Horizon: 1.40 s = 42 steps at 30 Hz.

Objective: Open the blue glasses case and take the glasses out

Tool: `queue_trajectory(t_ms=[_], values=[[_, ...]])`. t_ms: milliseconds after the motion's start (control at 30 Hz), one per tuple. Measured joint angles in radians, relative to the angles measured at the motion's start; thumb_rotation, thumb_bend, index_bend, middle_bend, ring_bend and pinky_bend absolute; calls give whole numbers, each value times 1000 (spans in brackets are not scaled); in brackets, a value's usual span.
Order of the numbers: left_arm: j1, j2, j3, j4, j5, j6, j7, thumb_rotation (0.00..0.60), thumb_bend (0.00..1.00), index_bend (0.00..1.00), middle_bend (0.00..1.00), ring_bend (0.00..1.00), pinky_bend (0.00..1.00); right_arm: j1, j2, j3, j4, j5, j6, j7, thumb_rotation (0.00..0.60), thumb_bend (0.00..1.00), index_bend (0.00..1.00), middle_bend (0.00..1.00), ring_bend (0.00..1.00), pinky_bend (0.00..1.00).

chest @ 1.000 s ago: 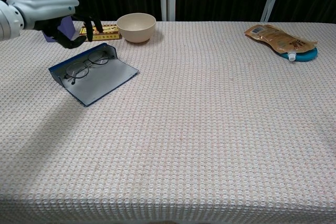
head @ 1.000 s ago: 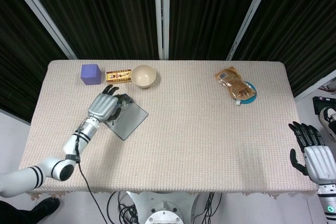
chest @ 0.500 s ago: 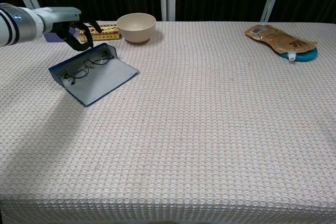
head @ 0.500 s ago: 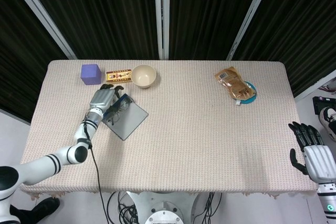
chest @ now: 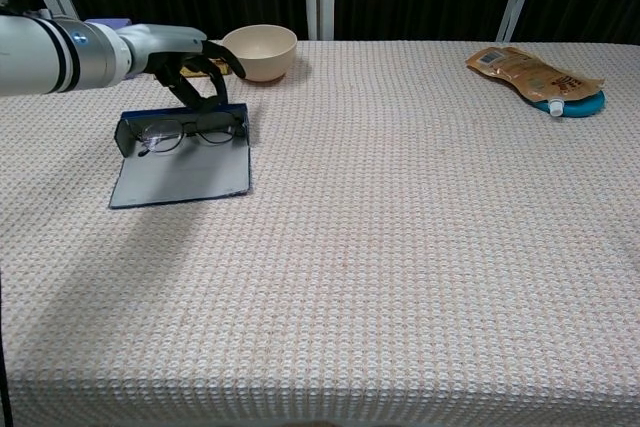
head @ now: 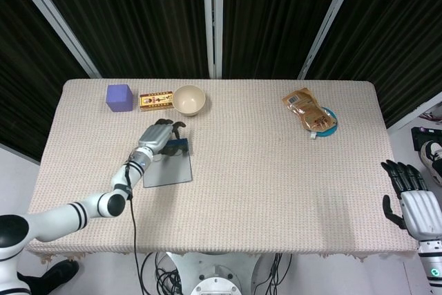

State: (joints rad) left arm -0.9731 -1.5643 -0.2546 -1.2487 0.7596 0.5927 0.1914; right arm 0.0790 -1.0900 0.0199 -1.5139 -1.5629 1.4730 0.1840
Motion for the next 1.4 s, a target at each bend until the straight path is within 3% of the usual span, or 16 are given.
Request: queue_trajectory(t_ms=[200, 367, 500, 933, 1400], values=[[17, 27, 33, -94, 132, 62, 5, 600, 481, 214, 306, 78, 0, 6, -2, 2, 2, -1, -6, 2, 600, 588, 0, 79, 0, 0], [34, 22, 76, -72, 174, 161, 78, 600, 478, 258, 300, 78, 0, 11, -4, 3, 1, -8, -9, 0, 600, 589, 0, 79, 0, 0], [49, 0, 94, -33, 178, 181, 92, 600, 461, 280, 300, 78, 0, 10, -6, 2, 0, -8, -7, -1, 600, 588, 0, 79, 0, 0], [64, -80, 103, 70, 191, 199, 106, 600, 411, 341, 324, 99, 0, 4, -5, -1, -1, -6, -2, -1, 600, 589, 0, 79, 0, 0], [67, -84, 86, 86, 184, 173, 102, 600, 477, 408, 362, 122, 0, 9, -5, 2, -5, 1, -13, -7, 600, 587, 0, 79, 0, 0]])
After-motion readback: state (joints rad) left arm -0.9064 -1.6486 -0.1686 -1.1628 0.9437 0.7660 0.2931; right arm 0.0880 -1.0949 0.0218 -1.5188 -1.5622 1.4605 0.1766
